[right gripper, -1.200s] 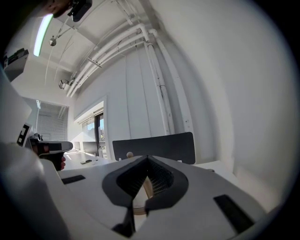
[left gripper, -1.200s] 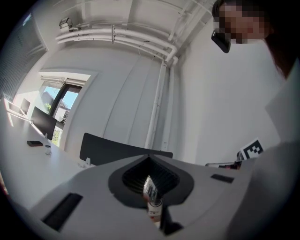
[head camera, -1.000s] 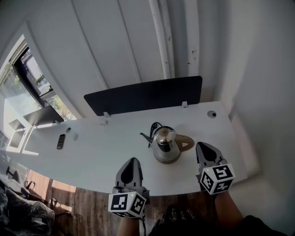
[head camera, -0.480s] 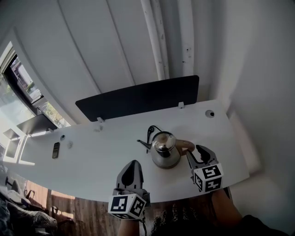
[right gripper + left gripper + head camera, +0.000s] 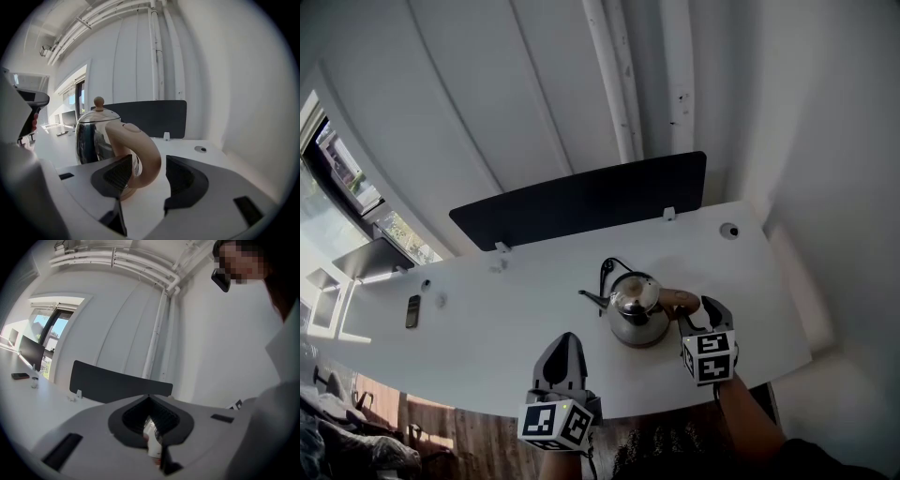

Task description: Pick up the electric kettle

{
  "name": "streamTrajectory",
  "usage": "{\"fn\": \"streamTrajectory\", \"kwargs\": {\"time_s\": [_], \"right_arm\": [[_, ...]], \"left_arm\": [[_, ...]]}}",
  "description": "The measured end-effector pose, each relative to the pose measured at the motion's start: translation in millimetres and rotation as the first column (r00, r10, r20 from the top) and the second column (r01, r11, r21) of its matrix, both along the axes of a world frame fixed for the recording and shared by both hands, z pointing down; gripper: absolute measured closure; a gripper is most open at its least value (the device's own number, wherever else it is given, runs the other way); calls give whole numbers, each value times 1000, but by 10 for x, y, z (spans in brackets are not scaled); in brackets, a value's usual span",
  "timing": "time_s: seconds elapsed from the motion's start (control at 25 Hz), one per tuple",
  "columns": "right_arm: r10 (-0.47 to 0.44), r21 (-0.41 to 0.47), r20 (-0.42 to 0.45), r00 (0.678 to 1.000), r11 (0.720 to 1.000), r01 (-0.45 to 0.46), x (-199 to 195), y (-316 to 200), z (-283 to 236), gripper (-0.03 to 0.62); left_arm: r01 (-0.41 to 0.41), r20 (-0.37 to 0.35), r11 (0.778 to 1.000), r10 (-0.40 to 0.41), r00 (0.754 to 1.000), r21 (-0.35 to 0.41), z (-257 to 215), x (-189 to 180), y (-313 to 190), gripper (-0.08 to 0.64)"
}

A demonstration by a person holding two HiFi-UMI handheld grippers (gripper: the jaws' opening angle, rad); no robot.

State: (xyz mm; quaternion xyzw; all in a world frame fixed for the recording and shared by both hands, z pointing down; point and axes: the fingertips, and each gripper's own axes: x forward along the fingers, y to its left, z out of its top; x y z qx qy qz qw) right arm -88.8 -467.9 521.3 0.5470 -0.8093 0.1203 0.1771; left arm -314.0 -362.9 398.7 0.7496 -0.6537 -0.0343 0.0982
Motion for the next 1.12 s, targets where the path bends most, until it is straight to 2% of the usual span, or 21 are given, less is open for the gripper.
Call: {"fn": "streamTrajectory", "kwargs": {"time_s": [0.24,0.72,0.84,0.92,1.12], "right_arm": [[58,16,-11,998,998,-57,-21,-249,85,383],[113,109,-18,993,988,-111,-29,-513,113,388],[107,114,5,994,988,-107,-72,-550,106,429],[105,109,36,994,988,-108,-99,-550,113,494],[87,94,50,995,991,-92,-111,-535,127,508]], "left_arm": [[1,1,1000,-1,1000,-3,2,-26,-118,558],[-1,21,1000,1,1000,-15,42,-107,-211,558],[-3,25,1000,3,1000,-19,59,-120,-217,558],[-3,25,1000,4,1000,-20,65,-121,-210,558],[11,17,1000,-10,1000,-29,91,-170,-144,558]]}}
